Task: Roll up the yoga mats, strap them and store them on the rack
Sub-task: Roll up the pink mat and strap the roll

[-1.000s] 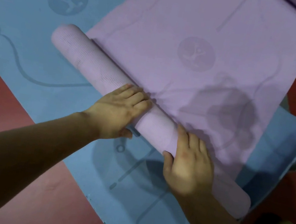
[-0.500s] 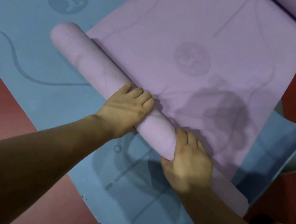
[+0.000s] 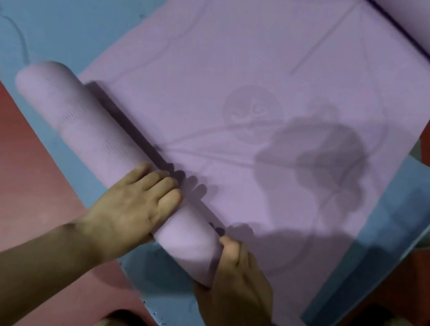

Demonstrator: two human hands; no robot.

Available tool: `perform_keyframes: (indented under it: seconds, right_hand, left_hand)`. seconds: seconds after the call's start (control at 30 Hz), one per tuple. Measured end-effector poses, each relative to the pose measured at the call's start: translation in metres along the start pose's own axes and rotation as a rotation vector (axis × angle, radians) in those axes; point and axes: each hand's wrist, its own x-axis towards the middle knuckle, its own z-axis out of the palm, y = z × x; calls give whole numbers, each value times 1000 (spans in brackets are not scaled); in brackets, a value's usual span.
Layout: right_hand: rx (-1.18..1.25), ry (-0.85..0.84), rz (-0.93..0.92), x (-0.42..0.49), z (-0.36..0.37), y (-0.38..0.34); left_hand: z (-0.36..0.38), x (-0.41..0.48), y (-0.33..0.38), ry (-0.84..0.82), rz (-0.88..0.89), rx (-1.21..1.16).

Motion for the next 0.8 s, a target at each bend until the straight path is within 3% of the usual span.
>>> perform_keyframes:
  seconds: [0.13, 0.27, 0.37, 0.6, 0.8]
  right_hand:
    - [47, -9, -92, 4, -1, 13]
    - [-34, -204, -14, 24, -19, 13]
    - [-12, -257, -29, 27, -25, 13]
    - [9, -251, -5, 32, -30, 17]
    - [-82, -186, -6, 35, -29, 17]
  left_hand:
    - [-2, 0, -10, 44, -25, -27]
    - [-16, 18, -14, 2, 47, -9]
    - [-19, 22, -16, -41, 65, -57]
    - [-19, 25, -17, 8, 60, -97]
    - [-24, 44, -19, -87, 16, -61]
